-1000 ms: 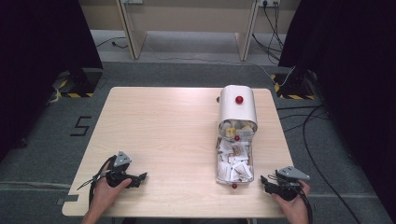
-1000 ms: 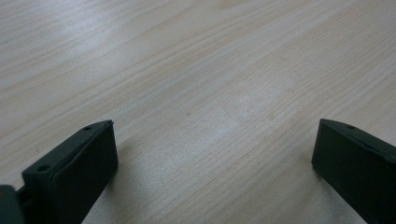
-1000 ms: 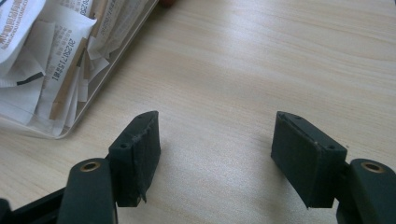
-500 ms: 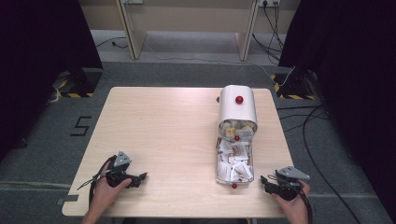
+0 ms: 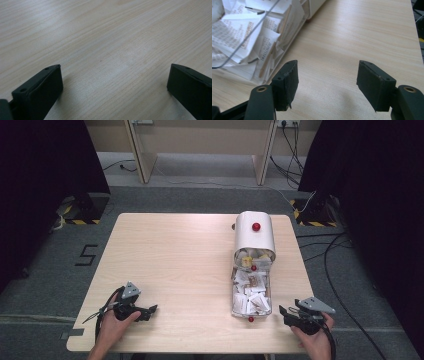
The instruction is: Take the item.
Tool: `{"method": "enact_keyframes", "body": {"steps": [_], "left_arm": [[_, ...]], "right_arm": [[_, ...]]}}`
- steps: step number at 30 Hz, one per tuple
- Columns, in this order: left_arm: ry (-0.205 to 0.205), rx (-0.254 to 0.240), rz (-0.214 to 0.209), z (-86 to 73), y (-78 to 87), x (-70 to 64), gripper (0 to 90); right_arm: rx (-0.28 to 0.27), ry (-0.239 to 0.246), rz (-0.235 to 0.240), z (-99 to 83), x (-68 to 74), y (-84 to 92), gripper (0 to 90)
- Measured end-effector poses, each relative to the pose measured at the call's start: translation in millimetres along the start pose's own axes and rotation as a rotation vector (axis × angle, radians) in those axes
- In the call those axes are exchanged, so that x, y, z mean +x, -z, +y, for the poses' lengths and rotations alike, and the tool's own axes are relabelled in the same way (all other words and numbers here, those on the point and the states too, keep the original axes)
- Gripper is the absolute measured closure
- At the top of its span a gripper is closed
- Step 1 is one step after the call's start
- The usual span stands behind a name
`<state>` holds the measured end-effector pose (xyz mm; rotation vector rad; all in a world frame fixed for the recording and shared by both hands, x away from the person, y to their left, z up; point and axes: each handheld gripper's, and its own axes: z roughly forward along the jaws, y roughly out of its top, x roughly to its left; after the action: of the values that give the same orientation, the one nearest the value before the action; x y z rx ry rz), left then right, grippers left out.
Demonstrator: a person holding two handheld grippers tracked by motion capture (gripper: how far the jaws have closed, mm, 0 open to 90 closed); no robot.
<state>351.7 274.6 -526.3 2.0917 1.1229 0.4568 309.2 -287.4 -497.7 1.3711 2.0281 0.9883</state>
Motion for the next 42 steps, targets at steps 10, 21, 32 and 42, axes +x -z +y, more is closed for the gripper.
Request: {"method": "enact_keyframes", "body": {"steps": [10, 21, 32, 42], "left_arm": [[0.000, 0.000, 0.000, 0.0, 0.0, 0.0, 0.0], [0.000, 0.000, 0.000, 0.0, 0.0, 0.0, 0.0], [0.001, 0.000, 0.000, 0.0, 0.0, -0.1, 0.0], [0.000, 0.000, 0.000, 0.0, 0.0, 0.0, 0.0]], "right_arm": [[-0.039, 0.027, 0.004, 11.0, 6.3, 15.2, 36.9], [-0.083, 0.054, 0.028, 22.7, 16.3, 30.0, 39.0], [-0.129, 0.111, 0.082, 33.6, 35.4, 39.0, 43.4], [-0.159, 0.131, 0.134, 38.0, 45.6, 40.1, 49.8]]}}
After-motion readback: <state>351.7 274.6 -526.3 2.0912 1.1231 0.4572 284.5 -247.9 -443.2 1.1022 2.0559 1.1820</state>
